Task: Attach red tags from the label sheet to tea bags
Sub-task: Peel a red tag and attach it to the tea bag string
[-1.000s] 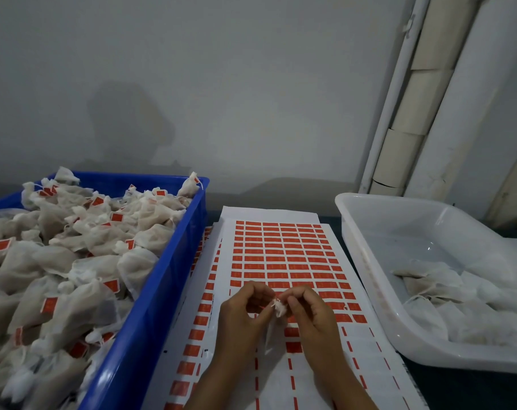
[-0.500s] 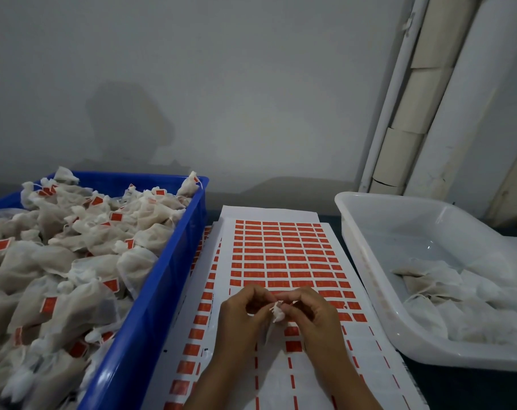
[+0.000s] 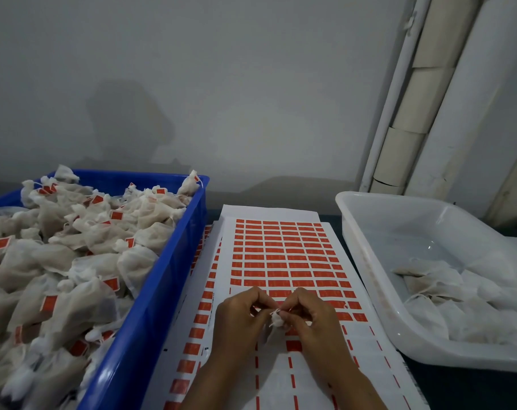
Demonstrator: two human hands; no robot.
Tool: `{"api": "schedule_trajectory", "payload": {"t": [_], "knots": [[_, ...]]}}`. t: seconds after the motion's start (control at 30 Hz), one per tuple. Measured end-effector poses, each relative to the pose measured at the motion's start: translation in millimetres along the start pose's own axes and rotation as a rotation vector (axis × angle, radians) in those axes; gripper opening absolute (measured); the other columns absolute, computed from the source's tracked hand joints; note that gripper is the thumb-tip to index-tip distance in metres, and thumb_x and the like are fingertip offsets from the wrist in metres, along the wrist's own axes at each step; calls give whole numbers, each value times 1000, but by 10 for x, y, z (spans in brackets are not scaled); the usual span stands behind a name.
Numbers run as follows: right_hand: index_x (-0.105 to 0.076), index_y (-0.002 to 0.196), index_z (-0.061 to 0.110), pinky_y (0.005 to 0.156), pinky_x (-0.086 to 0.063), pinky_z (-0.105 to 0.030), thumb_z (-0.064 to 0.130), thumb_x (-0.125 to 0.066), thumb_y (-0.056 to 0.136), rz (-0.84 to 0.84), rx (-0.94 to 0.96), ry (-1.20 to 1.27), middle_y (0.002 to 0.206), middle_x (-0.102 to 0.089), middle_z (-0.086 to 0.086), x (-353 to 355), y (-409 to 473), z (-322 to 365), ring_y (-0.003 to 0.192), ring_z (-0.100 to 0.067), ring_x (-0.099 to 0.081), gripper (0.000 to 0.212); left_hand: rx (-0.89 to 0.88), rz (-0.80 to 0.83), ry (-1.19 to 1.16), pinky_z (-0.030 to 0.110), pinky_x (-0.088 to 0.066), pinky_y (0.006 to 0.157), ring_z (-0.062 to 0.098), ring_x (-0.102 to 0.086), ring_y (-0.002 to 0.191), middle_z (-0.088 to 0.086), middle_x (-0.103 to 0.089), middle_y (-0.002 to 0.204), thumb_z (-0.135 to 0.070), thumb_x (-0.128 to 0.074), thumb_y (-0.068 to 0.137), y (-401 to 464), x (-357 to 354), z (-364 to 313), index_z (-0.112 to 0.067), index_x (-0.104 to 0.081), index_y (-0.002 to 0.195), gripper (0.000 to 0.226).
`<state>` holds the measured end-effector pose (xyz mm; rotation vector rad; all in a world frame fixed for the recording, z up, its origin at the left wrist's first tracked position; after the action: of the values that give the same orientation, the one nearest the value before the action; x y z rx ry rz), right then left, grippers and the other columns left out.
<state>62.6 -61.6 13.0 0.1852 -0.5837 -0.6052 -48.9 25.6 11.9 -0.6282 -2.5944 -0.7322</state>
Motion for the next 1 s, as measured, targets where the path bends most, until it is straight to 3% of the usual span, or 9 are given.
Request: {"api": "schedule_trajectory", "payload": {"t": [0.43, 0.67, 1.0], "knots": [[-56, 83, 24, 70, -52, -13, 22, -53, 91, 15, -112, 203, 79, -64, 13, -57, 6, 1, 82, -4, -62, 8, 24, 14, -33, 3, -47, 66, -2, -62, 74, -22, -63, 75, -20, -68, 81, 12, -4, -27, -32, -62, 75, 14], [-65, 93, 27, 76, -51, -12, 21, -56, 89, 24, -125, 269, 89, -69, 16, -28, 13, 3, 89, -2, -64, 12, 48, -6, -65, 3, -47, 65, -6, -61, 76, -24, -63, 75, -22, -67, 82, 0, -13, -2, -36, -60, 74, 18], [-65, 78, 22, 68, -52, -13, 13, -61, 86, -35, -108, 220, 77, -68, 14, -25, 17, -11, 80, -7, -64, 13, 26, 2, -60, 3, -47, 64, -5, -61, 73, -24, -62, 73, -24, -68, 81, -1, -28, 17, -34, -62, 75, 13]]}}
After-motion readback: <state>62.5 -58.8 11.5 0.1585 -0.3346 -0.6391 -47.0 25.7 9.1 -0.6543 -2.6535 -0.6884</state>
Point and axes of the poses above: each hand's wrist, its own y-axis towards the middle knuckle, its own x-axis out of the back of the hand, z = x × y, the point moved 1 cm from there along y, towards the middle knuckle
